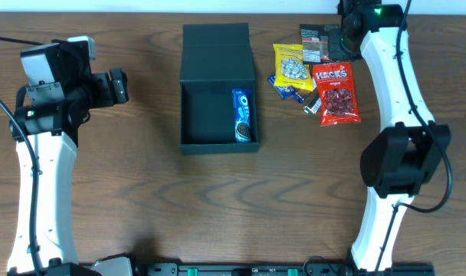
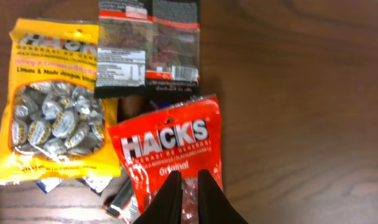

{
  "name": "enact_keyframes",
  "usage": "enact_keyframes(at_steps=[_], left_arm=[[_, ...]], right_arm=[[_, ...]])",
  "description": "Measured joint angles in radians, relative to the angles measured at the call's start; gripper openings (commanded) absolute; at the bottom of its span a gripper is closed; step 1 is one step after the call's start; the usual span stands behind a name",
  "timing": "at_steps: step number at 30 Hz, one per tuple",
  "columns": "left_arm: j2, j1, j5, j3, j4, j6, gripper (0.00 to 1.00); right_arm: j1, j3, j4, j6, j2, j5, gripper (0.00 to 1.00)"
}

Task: Pack container
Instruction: 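Grasp the dark wrapped snack pack with the right gripper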

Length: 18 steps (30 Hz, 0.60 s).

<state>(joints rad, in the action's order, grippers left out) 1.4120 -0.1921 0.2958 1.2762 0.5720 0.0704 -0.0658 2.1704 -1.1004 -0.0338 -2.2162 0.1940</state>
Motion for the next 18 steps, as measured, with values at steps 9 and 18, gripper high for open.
enact_keyframes(at_steps=[9, 18], left_arm=[[0.028, 0.042, 0.023, 0.000, 0.000, -0.014, 0.96], [0.028, 0.044, 0.024, 0.000, 0.000, -0.018, 0.95]], right_arm=[[0.003, -0.077, 0.145, 0.036, 0.000, -0.076, 0.12], [-0.019, -0.069, 0.333, 0.061, -0.011, -0.135, 0.01]])
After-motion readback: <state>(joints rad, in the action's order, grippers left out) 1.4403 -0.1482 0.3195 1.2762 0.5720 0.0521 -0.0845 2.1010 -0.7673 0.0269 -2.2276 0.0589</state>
